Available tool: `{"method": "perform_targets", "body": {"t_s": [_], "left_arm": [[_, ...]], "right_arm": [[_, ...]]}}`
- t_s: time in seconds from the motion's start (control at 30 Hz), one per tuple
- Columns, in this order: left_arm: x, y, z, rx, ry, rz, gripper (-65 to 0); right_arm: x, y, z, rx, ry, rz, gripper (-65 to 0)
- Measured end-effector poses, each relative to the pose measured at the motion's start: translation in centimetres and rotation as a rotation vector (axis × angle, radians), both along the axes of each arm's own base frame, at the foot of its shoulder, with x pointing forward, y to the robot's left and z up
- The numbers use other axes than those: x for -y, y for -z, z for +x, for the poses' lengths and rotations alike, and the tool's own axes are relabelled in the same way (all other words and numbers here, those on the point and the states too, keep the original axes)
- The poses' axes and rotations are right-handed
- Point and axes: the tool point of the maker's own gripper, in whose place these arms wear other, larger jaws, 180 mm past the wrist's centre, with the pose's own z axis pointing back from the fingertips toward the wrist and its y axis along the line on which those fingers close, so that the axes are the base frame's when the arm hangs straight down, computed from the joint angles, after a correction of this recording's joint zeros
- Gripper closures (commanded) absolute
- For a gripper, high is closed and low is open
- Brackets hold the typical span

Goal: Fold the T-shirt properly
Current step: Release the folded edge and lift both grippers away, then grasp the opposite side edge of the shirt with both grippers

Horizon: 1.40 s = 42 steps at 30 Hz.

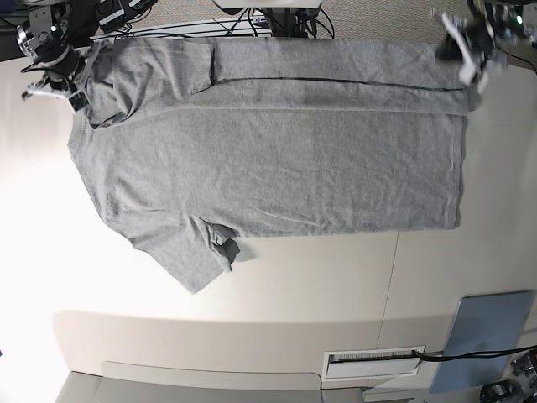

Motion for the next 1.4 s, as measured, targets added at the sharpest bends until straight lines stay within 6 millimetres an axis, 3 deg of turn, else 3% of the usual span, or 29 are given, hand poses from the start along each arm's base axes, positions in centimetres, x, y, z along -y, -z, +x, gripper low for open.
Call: {"method": "perform_targets", "body": {"t_s": [0.07, 0.1, 0.2, 0.27, 0.43, 0.53, 0.6, 0.67, 0.77, 0.93, 1.03, 1.17, 1.23, 1.4], "left_arm": [[0.2, -2.5, 3.1, 0.11, -0.021, -0.029, -18.0], [-0.1, -3.0, 4.0, 0.135, -0.037, -0.025, -22.0], [-1.7, -3.4, 7.0, 0.185, -0.121, 0.019, -29.5], [-1.9, -4.6, 9.5, 0.255, -0.135, 0.001, -30.1], [-3.7, -5.2, 15.1, 0.355, -0.252, -0.034, -30.1], [-4.2, -5.2, 18.1, 0.37, -0.283, -0.058, -30.1], [-4.3, -4.5, 19.8, 0.36, -0.287, -0.057, -30.1], [-4.2, -2.5, 20.7, 0.304, -0.271, -0.025, -30.1], [-4.5, -0.4, 22.2, 0.236, -0.314, 0.001, -30.1], [-7.0, -0.8, 26.1, 0.24, -0.408, -0.002, -30.1], [-7.0, -0.6, 27.2, 0.209, -0.403, -0.033, -30.1], [-5.5, 1.2, 28.1, 0.129, -0.4, -0.072, -30.1], [-5.7, 2.3, 28.1, 0.088, -0.408, -0.041, -30.1], [-6.4, 2.8, 28.9, 0.061, -0.439, -0.045, -30.1]], "right_arm": [[0.0, -2.0, 2.1, 0.085, -0.011, -0.006, -0.2], [0.2, -2.9, 3.1, 0.125, -0.01, -0.012, -4.2], [0.3, -4.8, 5.8, 0.21, -0.011, -0.015, -24.8], [-0.1, -5.7, 7.3, 0.259, -0.002, 0.016, -33.1], [-1.4, -7.5, 10.3, 0.356, 0.052, 0.135, -33.5], [-1.8, -6.8, 10.9, 0.311, 0.126, 0.174, -33.5], [-2.9, -6.7, 11.8, 0.295, 0.123, 0.199, -33.5], [-4.2, -7.0, 12.9, 0.312, 0.088, 0.221, -33.5], [-5.7, -6.3, 13.1, 0.289, 0.043, 0.209, -33.5], [-6.5, -5.6, 13.0, 0.282, 0.06, 0.213, -33.5], [-6.7, -5.4, 12.9, 0.279, 0.065, 0.221, -33.5], [-6.7, -5.4, 13.0, 0.28, 0.065, 0.22, -33.5], [-6.7, -5.4, 12.9, 0.277, 0.066, 0.219, -33.5], [-6.6, -5.3, 12.8, 0.271, 0.069, 0.217, -33.5]]}}
